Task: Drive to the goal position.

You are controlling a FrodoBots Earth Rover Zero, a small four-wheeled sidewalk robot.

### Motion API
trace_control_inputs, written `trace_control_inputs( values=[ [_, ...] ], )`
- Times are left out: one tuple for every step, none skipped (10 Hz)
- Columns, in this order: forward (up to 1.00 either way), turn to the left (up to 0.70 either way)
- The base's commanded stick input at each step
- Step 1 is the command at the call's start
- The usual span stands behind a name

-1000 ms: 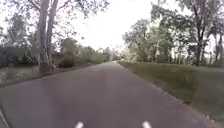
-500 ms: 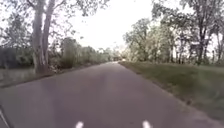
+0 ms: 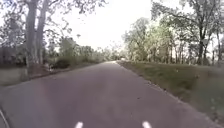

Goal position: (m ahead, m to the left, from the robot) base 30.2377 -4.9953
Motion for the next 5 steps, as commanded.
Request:
trace_control_inputs(
  values=[
    [1.0, 0.0],
    [1.0, 0.0],
    [1.0, 0.0],
    [1.0, 0.0],
    [1.0, 0.0]
  ],
)
